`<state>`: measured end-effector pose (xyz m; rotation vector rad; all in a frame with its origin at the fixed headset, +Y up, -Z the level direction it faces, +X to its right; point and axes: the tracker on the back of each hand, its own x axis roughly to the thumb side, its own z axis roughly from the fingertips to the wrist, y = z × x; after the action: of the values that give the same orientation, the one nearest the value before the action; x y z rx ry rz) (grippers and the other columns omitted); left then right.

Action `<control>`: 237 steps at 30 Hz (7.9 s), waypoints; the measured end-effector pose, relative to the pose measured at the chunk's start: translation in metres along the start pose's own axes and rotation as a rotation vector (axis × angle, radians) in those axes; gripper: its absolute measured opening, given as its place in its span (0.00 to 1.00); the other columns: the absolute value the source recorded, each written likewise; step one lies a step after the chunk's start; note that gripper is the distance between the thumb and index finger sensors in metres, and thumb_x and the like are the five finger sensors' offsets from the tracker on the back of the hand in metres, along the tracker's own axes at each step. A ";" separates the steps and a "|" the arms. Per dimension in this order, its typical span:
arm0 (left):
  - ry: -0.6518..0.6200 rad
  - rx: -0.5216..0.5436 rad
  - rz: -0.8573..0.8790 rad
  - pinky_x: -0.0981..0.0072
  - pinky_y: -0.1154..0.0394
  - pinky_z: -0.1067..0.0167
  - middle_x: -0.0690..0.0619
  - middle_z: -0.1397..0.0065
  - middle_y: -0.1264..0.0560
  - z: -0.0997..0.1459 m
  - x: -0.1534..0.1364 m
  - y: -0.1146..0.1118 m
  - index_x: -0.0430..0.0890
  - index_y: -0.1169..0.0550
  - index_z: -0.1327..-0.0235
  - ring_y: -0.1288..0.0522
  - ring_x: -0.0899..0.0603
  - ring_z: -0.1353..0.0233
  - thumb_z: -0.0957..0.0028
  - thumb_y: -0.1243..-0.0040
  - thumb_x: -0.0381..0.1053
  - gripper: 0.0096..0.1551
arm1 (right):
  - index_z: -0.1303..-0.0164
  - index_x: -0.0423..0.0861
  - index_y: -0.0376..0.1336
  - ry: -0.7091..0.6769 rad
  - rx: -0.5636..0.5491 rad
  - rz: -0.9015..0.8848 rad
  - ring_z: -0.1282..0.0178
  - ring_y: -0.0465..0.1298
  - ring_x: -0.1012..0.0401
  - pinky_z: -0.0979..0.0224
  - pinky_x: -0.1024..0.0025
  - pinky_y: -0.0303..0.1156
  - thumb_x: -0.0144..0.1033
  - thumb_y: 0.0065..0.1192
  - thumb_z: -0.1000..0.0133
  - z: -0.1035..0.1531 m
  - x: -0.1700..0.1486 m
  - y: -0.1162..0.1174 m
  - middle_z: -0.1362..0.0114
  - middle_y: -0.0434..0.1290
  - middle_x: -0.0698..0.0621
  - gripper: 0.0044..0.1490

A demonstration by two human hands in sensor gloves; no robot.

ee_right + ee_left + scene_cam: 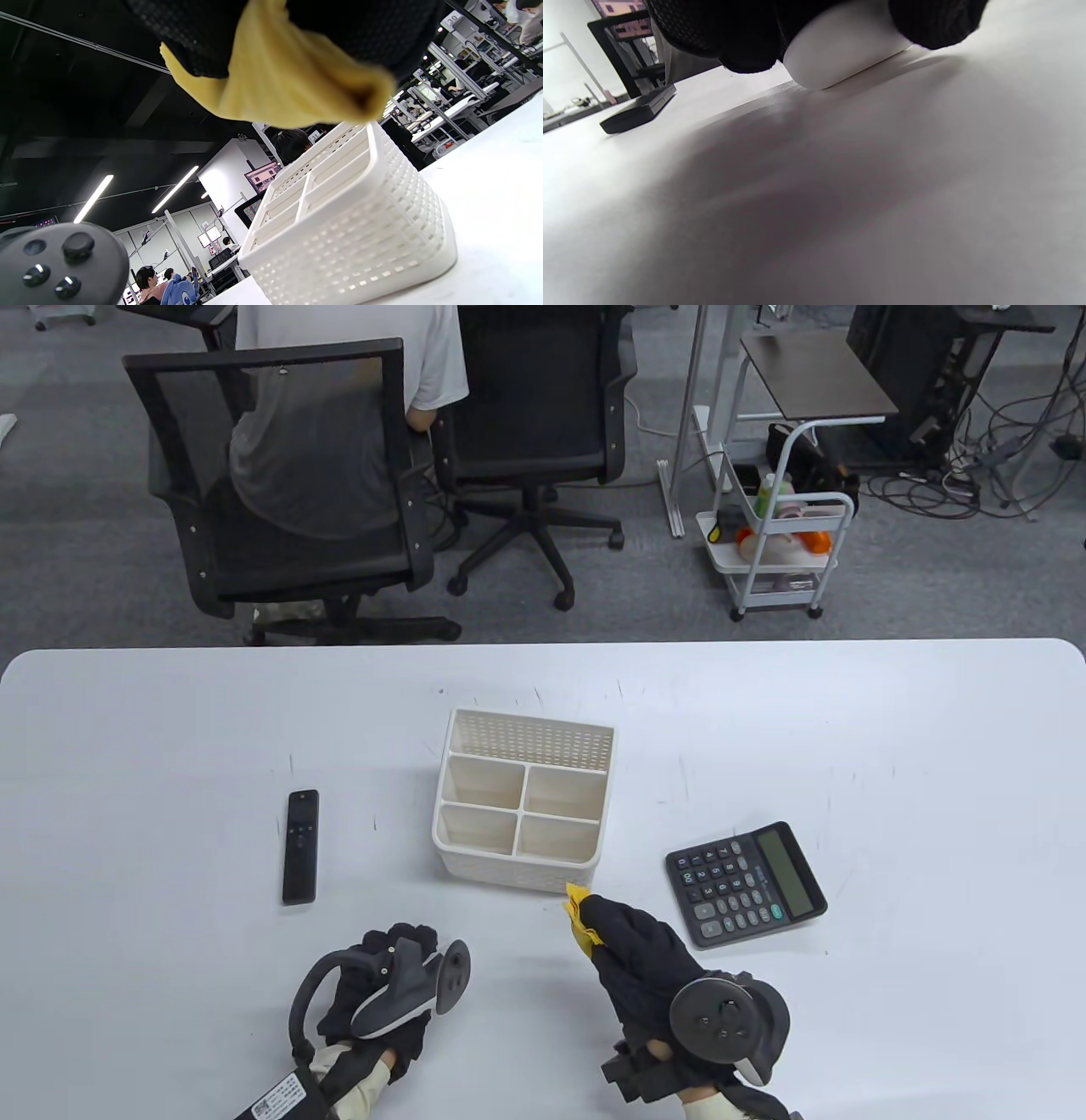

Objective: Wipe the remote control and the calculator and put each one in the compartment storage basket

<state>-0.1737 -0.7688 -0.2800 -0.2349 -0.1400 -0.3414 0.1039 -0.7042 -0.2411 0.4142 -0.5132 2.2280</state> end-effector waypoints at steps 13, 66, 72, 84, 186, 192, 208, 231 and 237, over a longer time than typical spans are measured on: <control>0.020 0.072 -0.016 0.49 0.26 0.36 0.53 0.28 0.28 0.003 -0.004 0.009 0.59 0.28 0.31 0.25 0.43 0.34 0.49 0.42 0.60 0.30 | 0.32 0.41 0.69 0.004 0.009 -0.017 0.44 0.78 0.48 0.41 0.51 0.74 0.29 0.65 0.44 -0.001 0.000 -0.001 0.33 0.76 0.38 0.27; -0.280 0.422 1.127 0.62 0.09 0.53 0.47 0.40 0.14 0.036 -0.036 0.056 0.44 0.24 0.33 0.07 0.50 0.48 0.52 0.31 0.56 0.34 | 0.21 0.37 0.57 -0.079 0.061 -0.413 0.24 0.67 0.39 0.31 0.31 0.61 0.38 0.58 0.38 -0.028 0.045 0.072 0.19 0.64 0.34 0.36; -0.282 0.429 1.130 0.62 0.10 0.52 0.45 0.40 0.14 0.040 -0.030 0.058 0.40 0.24 0.34 0.08 0.49 0.47 0.52 0.31 0.54 0.35 | 0.16 0.40 0.50 -0.033 0.153 -0.437 0.18 0.56 0.39 0.30 0.27 0.55 0.42 0.56 0.36 -0.027 0.038 0.079 0.14 0.56 0.36 0.41; -0.219 0.476 1.122 0.63 0.10 0.52 0.45 0.39 0.14 0.040 -0.037 0.056 0.41 0.25 0.33 0.08 0.50 0.47 0.51 0.31 0.54 0.35 | 0.16 0.38 0.49 -0.084 0.096 -0.276 0.23 0.59 0.36 0.32 0.25 0.51 0.38 0.51 0.35 -0.018 0.070 0.077 0.16 0.54 0.32 0.39; -0.307 0.569 0.975 0.56 0.12 0.46 0.34 0.27 0.29 0.048 -0.026 0.057 0.40 0.39 0.23 0.13 0.39 0.37 0.42 0.47 0.52 0.36 | 0.19 0.39 0.54 0.109 0.088 -0.652 0.23 0.59 0.33 0.34 0.35 0.65 0.39 0.53 0.35 -0.013 0.048 0.078 0.17 0.56 0.33 0.35; -0.298 0.545 0.961 0.56 0.11 0.48 0.35 0.31 0.23 0.045 -0.028 0.055 0.38 0.42 0.23 0.12 0.39 0.39 0.42 0.47 0.51 0.38 | 0.20 0.38 0.56 0.044 0.089 -0.587 0.24 0.60 0.33 0.34 0.36 0.65 0.38 0.54 0.36 -0.012 0.059 0.074 0.17 0.56 0.32 0.35; -0.274 0.604 0.888 0.57 0.11 0.48 0.32 0.32 0.24 0.051 -0.025 0.061 0.33 0.42 0.25 0.11 0.40 0.40 0.43 0.44 0.48 0.39 | 0.19 0.38 0.55 0.056 0.115 -0.585 0.25 0.59 0.31 0.34 0.33 0.64 0.39 0.53 0.35 -0.011 0.058 0.077 0.19 0.56 0.27 0.35; -0.359 0.638 0.856 0.57 0.10 0.50 0.32 0.35 0.21 0.060 -0.022 0.070 0.34 0.38 0.26 0.10 0.40 0.41 0.47 0.39 0.47 0.39 | 0.18 0.40 0.53 0.063 0.081 -0.614 0.25 0.59 0.29 0.34 0.31 0.62 0.41 0.51 0.35 -0.012 0.053 0.073 0.18 0.54 0.26 0.36; -0.319 0.643 0.931 0.62 0.08 0.54 0.38 0.39 0.15 0.058 -0.029 0.067 0.42 0.32 0.27 0.07 0.45 0.47 0.53 0.33 0.51 0.40 | 0.18 0.38 0.53 0.113 0.091 -0.647 0.27 0.63 0.30 0.35 0.32 0.64 0.41 0.51 0.34 -0.012 0.047 0.072 0.20 0.59 0.24 0.37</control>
<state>-0.1829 -0.6837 -0.2431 0.2947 -0.4223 0.6724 0.0180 -0.7120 -0.2470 0.4251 -0.1767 1.6376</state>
